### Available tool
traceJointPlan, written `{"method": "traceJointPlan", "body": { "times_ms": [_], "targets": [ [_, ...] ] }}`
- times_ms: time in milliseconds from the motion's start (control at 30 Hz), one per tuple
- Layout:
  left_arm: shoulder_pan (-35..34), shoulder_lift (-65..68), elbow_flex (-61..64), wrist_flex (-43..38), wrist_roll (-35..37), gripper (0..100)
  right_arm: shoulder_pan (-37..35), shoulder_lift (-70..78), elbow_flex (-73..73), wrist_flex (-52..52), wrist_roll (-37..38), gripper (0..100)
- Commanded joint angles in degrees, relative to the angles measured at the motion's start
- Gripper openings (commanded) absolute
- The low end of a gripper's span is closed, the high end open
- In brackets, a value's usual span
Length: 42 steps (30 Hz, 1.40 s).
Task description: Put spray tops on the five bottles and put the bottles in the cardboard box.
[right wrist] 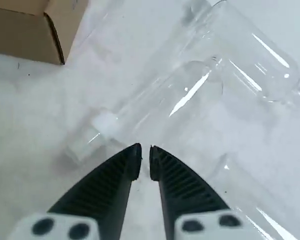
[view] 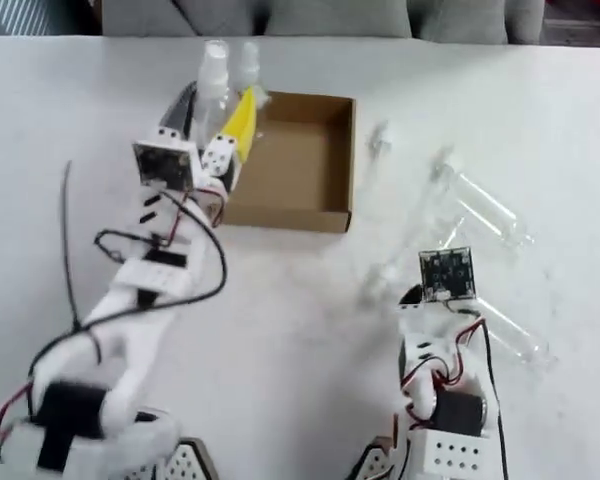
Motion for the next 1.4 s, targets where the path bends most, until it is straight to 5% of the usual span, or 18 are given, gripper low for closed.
{"method": "traceJointPlan", "body": {
  "times_ms": [0,267,600,1367],
  "targets": [
    [-0.75,8.66,-8.62,-8.62,0.35,2,0.31,-0.57,0.88,-1.8,1.58,1.9],
    [-1.27,28.0,-18.81,-17.58,0.44,2,0.22,-0.57,0.88,-1.8,1.85,2.0],
    [-1.71,41.89,-27.25,-17.93,0.35,2,0.22,-0.57,0.88,-1.8,1.85,2.1],
    [-2.42,45.76,-28.48,-12.48,0.35,2,-1.01,-0.57,0.88,-1.8,1.93,2.1]
  ]
}}
